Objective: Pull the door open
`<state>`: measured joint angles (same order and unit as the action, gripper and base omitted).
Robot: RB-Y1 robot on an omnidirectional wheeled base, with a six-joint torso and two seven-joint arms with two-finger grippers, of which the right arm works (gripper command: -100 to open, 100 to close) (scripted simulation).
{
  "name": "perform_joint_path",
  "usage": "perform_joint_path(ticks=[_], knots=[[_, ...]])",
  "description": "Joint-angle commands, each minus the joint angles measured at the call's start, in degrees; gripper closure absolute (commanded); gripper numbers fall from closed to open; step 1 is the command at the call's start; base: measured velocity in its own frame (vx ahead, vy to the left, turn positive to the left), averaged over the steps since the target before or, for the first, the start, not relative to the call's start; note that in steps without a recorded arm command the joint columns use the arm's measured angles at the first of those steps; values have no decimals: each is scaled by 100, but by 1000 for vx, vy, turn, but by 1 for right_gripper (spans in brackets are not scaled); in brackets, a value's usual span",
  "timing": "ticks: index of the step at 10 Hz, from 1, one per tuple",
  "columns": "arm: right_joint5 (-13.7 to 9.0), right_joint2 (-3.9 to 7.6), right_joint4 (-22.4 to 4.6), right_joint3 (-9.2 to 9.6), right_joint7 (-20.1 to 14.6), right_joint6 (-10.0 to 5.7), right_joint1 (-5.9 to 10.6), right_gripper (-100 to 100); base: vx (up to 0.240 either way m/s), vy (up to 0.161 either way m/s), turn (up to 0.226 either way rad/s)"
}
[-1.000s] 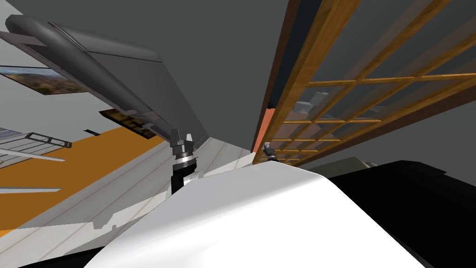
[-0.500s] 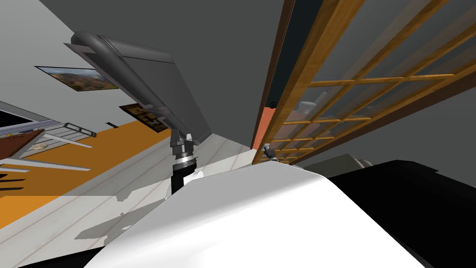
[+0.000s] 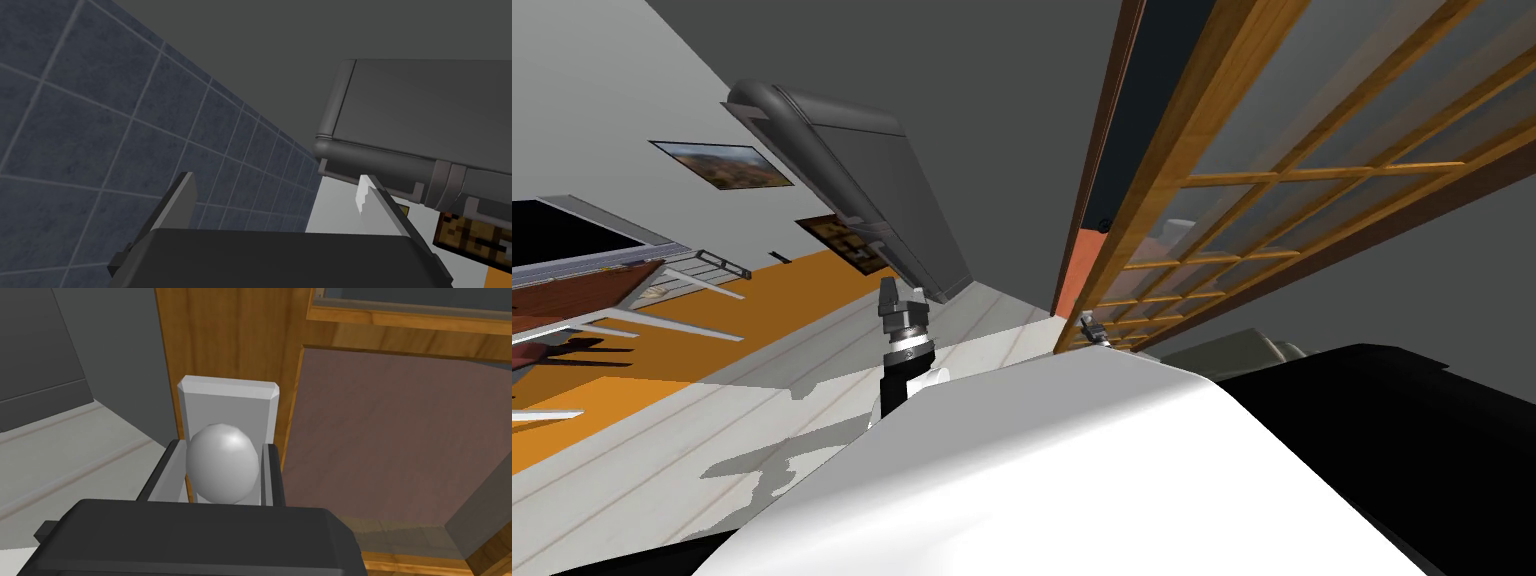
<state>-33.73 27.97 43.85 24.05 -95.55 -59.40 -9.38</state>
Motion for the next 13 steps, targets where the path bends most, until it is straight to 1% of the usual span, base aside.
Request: perform_joint_path(ticks=[1, 4, 5, 6, 13], knots=[[65, 103, 34, 125, -113, -155, -130, 100, -251, -25, 125], [151, 246, 19, 285, -284, -379, -239, 100, -254, -58, 111], [131, 226, 79, 250, -226, -280, -240, 100, -108, -18, 23], [163, 253, 25, 313, -289, -369, -270, 100, -153, -36, 152], [266, 399, -229, 508, -550, -788, -311, 100, -205, -50, 142]])
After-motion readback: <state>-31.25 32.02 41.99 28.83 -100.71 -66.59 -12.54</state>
